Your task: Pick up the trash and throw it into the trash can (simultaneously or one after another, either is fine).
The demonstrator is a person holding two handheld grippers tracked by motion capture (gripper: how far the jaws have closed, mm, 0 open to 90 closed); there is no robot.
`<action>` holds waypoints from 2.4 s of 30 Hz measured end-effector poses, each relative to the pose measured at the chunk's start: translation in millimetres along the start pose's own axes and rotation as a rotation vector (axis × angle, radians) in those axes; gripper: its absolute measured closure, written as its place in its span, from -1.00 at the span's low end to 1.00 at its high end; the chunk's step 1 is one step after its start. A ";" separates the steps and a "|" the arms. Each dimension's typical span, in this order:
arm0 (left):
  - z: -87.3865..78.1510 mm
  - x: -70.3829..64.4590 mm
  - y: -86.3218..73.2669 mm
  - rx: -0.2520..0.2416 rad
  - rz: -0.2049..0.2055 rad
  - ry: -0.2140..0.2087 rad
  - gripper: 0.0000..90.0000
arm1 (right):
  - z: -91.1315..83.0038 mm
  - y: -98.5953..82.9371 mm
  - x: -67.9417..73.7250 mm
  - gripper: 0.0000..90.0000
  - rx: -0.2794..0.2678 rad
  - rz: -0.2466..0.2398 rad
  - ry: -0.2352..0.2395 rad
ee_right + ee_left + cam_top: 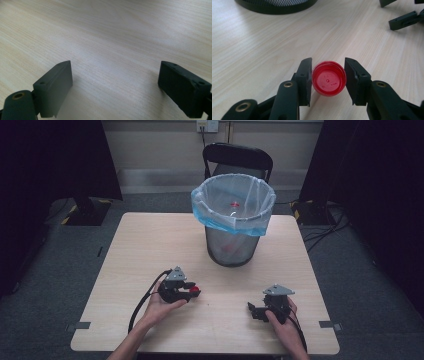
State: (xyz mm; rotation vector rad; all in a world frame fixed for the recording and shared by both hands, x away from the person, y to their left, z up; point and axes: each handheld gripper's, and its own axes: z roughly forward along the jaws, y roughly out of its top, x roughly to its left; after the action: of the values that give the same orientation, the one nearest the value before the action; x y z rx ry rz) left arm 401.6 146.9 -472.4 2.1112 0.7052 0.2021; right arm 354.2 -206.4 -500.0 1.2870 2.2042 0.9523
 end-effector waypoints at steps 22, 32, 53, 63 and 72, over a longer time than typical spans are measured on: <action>-44.0 -5.2 35.0 -0.135 0.050 -0.003 0.32 | 0.0 0.0 0.0 -0.74 0.000 0.000 0.000; -55.2 -4.4 52.5 -0.202 0.038 -0.005 0.32 | 0.0 0.0 0.0 -0.74 0.000 -0.001 0.000; -84.6 -2.7 94.5 -0.322 0.058 -0.014 0.32 | 0.0 0.0 0.0 -0.74 0.000 -0.001 0.000; -98.9 0.3 114.3 -0.377 0.062 -0.015 0.33 | 0.0 0.0 -0.1 -0.74 0.000 0.000 0.000; -108.8 -8.1 131.6 -0.418 0.100 -0.012 0.33 | 0.0 0.0 0.0 -0.74 0.000 0.000 0.000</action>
State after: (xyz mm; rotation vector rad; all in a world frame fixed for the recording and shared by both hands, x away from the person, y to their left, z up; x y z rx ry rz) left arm 406.9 158.4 -301.9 1.7457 0.4991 0.3587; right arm 354.2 -206.4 -500.0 1.2866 2.2042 0.9522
